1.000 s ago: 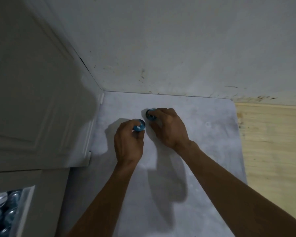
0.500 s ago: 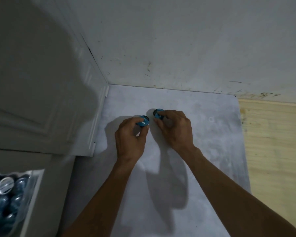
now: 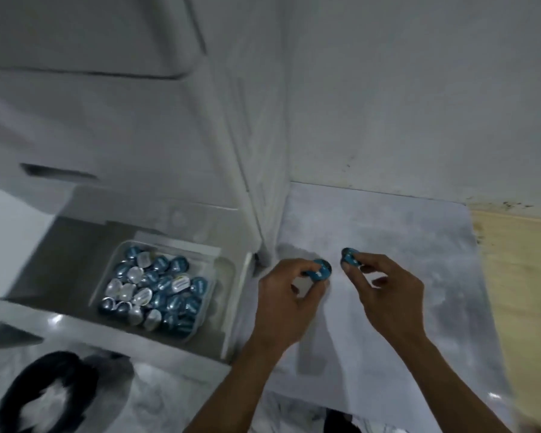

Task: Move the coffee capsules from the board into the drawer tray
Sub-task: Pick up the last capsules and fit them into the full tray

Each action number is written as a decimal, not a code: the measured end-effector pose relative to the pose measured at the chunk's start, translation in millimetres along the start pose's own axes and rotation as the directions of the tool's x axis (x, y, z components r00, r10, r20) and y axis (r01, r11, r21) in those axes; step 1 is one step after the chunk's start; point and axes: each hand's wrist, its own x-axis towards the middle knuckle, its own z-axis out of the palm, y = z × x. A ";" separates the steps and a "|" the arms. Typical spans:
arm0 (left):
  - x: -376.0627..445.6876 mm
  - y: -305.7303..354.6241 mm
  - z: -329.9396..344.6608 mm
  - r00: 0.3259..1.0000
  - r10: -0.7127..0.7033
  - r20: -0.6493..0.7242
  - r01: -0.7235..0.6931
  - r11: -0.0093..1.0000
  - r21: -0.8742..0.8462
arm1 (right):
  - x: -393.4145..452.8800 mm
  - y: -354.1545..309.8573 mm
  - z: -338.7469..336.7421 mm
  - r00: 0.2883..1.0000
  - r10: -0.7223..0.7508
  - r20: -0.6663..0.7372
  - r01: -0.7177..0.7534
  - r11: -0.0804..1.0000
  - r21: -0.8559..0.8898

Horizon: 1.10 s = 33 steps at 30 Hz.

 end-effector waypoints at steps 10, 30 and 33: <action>-74.6 -39.5 -227.6 0.997 0.050 -0.059 -0.045 0.995 0.085 | -117.0 -148.2 81.4 0.998 -0.051 0.046 0.045 0.991 0.123; 65.5 -147.8 -242.9 0.932 -0.060 0.358 -0.090 0.918 0.387 | -63.2 -147.7 237.2 0.961 0.081 0.264 -0.022 0.975 -0.222; 76.6 -158.6 -230.8 0.918 -0.050 0.394 -0.126 0.904 0.409 | -56.3 -140.3 240.9 0.962 0.076 0.264 -0.019 0.977 -0.214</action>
